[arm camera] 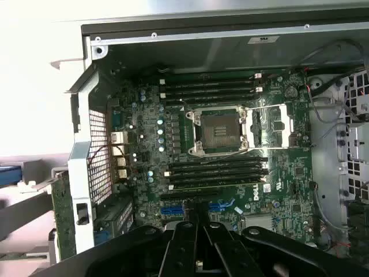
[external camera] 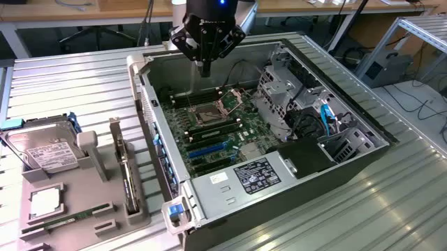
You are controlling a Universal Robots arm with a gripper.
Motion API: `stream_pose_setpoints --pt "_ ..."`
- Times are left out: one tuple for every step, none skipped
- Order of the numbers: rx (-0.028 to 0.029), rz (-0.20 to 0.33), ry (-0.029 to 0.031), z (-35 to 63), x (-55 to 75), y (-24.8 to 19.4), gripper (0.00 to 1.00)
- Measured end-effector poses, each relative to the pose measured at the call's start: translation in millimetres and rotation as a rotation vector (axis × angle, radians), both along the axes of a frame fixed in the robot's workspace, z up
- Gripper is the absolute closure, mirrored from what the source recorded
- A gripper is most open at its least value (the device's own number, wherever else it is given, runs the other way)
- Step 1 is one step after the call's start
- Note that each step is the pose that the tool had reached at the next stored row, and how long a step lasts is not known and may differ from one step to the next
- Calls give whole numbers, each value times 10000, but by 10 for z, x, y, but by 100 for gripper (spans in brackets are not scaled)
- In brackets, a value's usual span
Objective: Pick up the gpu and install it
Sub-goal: 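Reach for the gpu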
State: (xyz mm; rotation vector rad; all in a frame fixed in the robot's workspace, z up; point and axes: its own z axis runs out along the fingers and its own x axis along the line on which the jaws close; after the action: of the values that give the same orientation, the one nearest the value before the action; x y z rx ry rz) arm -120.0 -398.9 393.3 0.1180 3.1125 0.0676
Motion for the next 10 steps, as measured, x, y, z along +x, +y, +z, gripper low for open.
stream_pose_setpoints --pt "0 1 0 0 0 0 89" --pt "0 0 0 0 0 0 89" --pt "0 0 0 0 0 0 89" --pt "0 0 0 0 0 0 89" --pt "0 0 0 0 1 0 89" --pt "0 0 0 0 1 0 89" --pt "0 1 -1 0 1 0 89" --pt "0 0 0 0 1 0 89" --pt "0 0 0 0 1 0 89" --pt "0 1 -1 0 -7 0 89"
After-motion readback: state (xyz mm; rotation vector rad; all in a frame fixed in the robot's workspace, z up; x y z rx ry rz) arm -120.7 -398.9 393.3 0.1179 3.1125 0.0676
